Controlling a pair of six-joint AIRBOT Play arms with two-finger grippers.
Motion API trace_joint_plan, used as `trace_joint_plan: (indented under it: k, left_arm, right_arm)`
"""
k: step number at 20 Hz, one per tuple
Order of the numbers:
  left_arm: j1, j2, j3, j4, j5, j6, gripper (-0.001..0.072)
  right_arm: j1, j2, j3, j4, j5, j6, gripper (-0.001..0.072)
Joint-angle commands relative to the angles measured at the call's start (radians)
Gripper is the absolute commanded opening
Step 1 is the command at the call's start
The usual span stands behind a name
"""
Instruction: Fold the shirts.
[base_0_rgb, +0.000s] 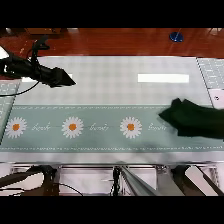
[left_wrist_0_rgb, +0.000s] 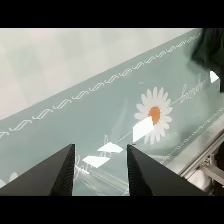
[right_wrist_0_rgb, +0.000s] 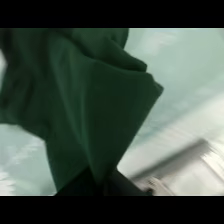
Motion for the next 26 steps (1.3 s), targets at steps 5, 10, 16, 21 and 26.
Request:
trace_joint_plan:
  k: [5, 10, 16, 21, 26]
  left_arm:
    - [0.002, 0.000, 0.004, -0.109, -0.002, 0.030, 0.0389]
    - [0.006, 0.000, 0.013, -0.128, -0.002, 0.029, 0.0389]
    - [0.010, 0.000, 0.093, -0.136, -0.001, 0.026, 0.0389]
    - [0.010, 0.000, 0.105, -0.135, 0.057, 0.025, 0.0389]
    - [0.001, -0.002, 0.105, -0.135, 0.150, 0.026, 0.0643]
  right_arm:
    - [-0.332, 0.008, -0.114, -0.332, 0.062, -0.018, 0.0025]
    - [-0.467, 0.066, -0.361, -0.488, -0.050, 0.029, 0.0025]
    - [-0.670, 0.070, -0.556, -0.526, -0.277, 0.083, 0.0112]
    - [-0.758, 0.069, -0.575, -0.555, -0.557, 0.127, 0.0485]
    - [-0.563, 0.033, -0.257, 0.256, -1.227, -0.038, 0.0409]
